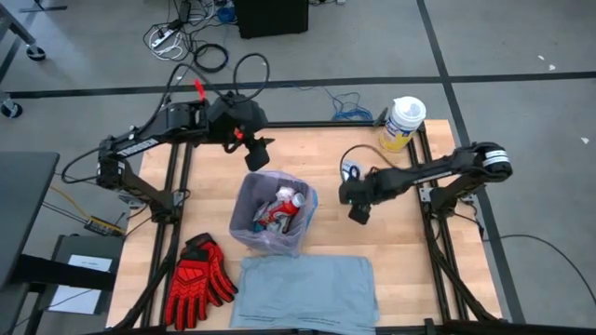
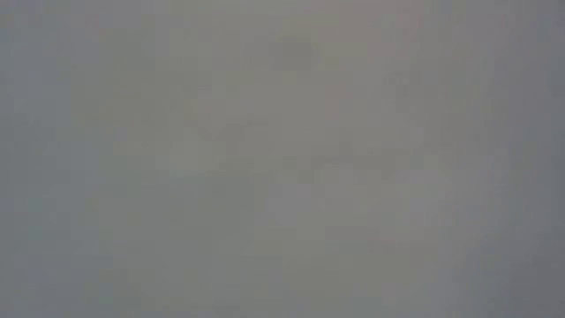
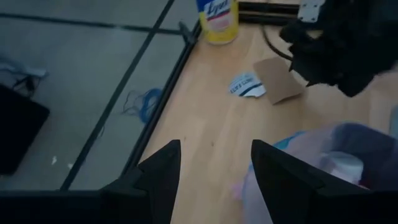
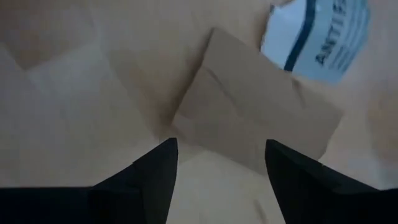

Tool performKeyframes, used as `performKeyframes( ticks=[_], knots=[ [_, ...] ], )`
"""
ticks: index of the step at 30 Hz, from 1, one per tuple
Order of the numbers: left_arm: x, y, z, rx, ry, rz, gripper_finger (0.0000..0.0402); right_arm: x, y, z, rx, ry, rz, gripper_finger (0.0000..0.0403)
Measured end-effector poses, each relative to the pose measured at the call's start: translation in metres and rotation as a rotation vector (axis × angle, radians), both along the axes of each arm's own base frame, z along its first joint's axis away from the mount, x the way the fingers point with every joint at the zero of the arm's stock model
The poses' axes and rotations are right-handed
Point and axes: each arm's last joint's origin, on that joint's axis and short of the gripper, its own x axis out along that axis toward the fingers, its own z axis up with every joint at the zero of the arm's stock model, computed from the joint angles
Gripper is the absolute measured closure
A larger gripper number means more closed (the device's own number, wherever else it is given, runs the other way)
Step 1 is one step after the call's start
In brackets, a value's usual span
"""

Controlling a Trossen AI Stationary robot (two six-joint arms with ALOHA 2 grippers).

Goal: Place trash/remove bag and relplace
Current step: Put the brown cardboard into the trash bin

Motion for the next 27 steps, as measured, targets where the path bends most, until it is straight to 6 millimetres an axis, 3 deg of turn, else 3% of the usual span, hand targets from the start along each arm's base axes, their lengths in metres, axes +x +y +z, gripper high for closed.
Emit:
performKeyframes(
  ticks=[7, 11, 18, 27],
  knots=[
    [0.002, 0.001, -0.017, -0.047, 0.146, 0.023, 0.0195, -0.001, 0.046, -0.006, -0.246, 0.006, 0.178, 0.0176],
    [-0.005, 0.002, -0.025, -0.021, 0.260, 0.067, 0.0195, -0.005, 0.061, -0.004, -0.343, -0.024, 0.221, 0.0176],
    [-0.010, 0.003, -0.041, 0.008, 0.385, 0.111, 0.0195, -0.009, 0.066, -0.020, -0.244, -0.054, 0.240, 0.0176],
    [-0.008, 0.003, -0.061, -0.008, 0.451, 0.119, 0.0195, -0.019, 0.058, -0.036, -0.247, -0.010, 0.239, 0.0176]
  ],
)
